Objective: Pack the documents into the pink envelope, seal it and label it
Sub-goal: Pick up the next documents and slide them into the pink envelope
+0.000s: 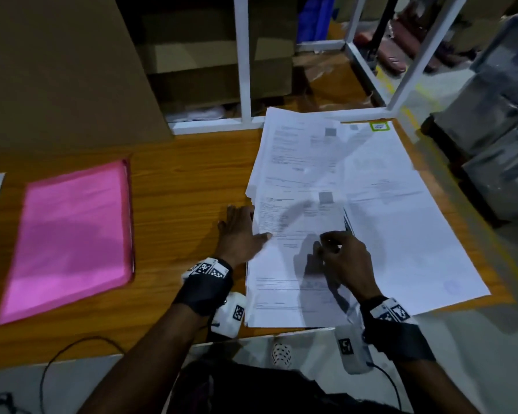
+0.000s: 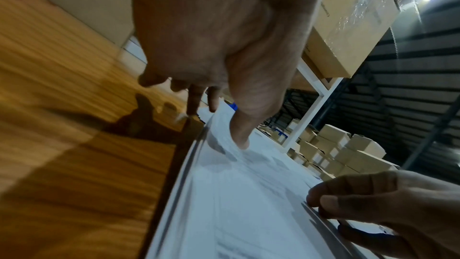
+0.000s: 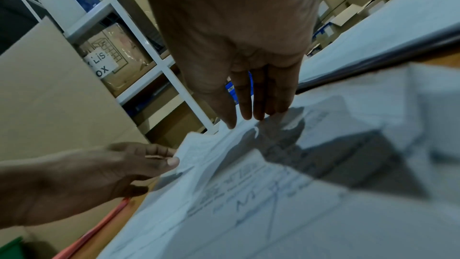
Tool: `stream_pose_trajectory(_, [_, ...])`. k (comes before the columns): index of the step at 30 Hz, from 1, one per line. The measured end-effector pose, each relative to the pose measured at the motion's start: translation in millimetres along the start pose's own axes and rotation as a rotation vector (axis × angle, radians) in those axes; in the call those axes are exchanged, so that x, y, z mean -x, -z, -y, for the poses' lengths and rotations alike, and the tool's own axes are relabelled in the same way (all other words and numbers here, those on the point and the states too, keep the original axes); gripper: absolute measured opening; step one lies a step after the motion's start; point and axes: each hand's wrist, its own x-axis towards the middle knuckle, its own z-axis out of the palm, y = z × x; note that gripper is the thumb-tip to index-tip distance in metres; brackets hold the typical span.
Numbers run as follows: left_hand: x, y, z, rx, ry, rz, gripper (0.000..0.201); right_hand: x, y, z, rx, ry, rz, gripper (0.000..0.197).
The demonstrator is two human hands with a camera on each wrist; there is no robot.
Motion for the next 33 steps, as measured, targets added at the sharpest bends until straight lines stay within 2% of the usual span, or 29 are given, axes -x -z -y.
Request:
stream_pose_trajectory(2, [7, -2, -10, 0.077, -0.017, -0.051, 0.061, -2, 3, -1, -0.011, 0.013, 0.018, 0.028])
stream_pose_trajectory(6, [19, 1, -24, 0.162, -0.055, -0.157, 0.056, -9, 8, -8, -0.129, 0.009, 0.023, 0.03])
stream_pose_trajectory(10, [23, 20, -28, 0.402, -0.05, -0.243, 0.049, -27, 15, -13, -0.271, 0.027, -0.116, 0.053])
stream_pose_trajectory(13, [30, 44, -29, 0.513, -0.088, -0.279, 0.047, -43, 19, -1, -0.505, 0.035, -0.029, 0.069])
stream_pose_trajectory(14, [33, 53, -29, 0.545, -0.114, -0.291, 0.046, -47, 20, 6, -0.597, 0.055, 0.036, 0.066])
stream_pose_trajectory(16, [37, 71, -27, 0.602, -0.156, -0.325, 0.043, -52, 23, 25, -0.72, 0.116, 0.151, 0.046])
stream_pose_trajectory(19, [41, 107, -21, 0.655, -0.202, -0.391, 0.037, -52, 26, 64, -0.804, 0.194, 0.174, 0.016])
stream_pose_trajectory(20, [42, 120, -19, 0.673, -0.223, -0.419, 0.035, -52, 26, 78, -0.812, 0.232, 0.164, 0.014])
stream_pose_trajectory(22, [41, 146, -13, 0.687, -0.267, -0.5, 0.033, -51, 24, 108, -0.841, 0.295, 0.123, 0.011])
stream_pose_trajectory(24, [41, 172, -7, 0.697, -0.317, -0.575, 0.03, -50, 20, 141, -0.856, 0.339, 0.048, 0.022])
stream_pose_trajectory(27, [37, 204, 5, 0.702, -0.385, -0.631, 0.027, -51, 8, 180, -0.865, 0.397, -0.029, 0.021])
stream_pose_trajectory(31, [28, 222, 32, 0.646, -0.401, -0.588, 0.025, -47, -18, 200, -0.813, 0.447, -0.105, 0.024])
stream_pose_trajectory(33, [25, 218, 48, 0.603, -0.369, -0.52, 0.024, -43, -38, 198, -0.751, 0.412, -0.073, 0.028])
